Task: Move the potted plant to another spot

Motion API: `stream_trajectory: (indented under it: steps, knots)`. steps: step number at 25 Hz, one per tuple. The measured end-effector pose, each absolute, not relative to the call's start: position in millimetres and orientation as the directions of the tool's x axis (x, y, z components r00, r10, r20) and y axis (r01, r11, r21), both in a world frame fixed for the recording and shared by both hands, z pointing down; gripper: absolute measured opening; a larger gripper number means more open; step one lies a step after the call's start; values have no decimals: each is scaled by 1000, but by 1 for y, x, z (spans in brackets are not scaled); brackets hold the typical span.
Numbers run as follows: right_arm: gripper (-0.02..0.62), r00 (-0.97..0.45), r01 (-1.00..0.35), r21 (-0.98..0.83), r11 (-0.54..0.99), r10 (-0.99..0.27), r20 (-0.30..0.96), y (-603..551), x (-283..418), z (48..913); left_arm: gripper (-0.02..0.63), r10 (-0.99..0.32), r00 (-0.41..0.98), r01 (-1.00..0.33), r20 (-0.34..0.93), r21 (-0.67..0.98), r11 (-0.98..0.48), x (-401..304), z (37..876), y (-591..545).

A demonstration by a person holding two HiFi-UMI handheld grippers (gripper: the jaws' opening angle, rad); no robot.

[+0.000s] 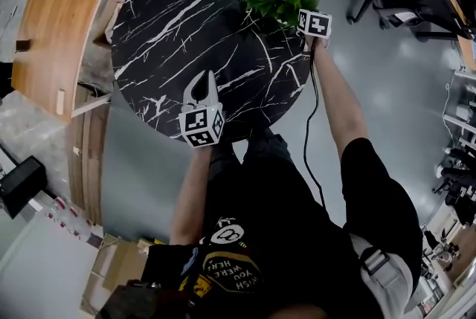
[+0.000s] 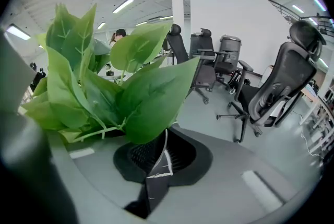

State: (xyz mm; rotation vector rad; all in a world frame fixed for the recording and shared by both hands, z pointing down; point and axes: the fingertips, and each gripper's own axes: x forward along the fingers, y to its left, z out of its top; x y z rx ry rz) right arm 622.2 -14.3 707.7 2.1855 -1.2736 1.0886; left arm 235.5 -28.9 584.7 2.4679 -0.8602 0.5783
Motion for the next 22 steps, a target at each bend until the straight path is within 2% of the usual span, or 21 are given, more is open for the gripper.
stream_trajectory:
  steps: [3,11,22]
  knots:
    - [21,321,-845,-43,-533,-569,757,-9,644,705,5,-456,717,-653,527,277,-705,237,589,-28]
    - [28,305,-833,-78,-549,-571,762,-1,644,709,5,-433,725,-635,536,275,-722,242,591,-18]
    - [58,289,-823,-169,-542,-655,698,6,643,695,5,-430,722,-635,543,272,-723,238,592,-11]
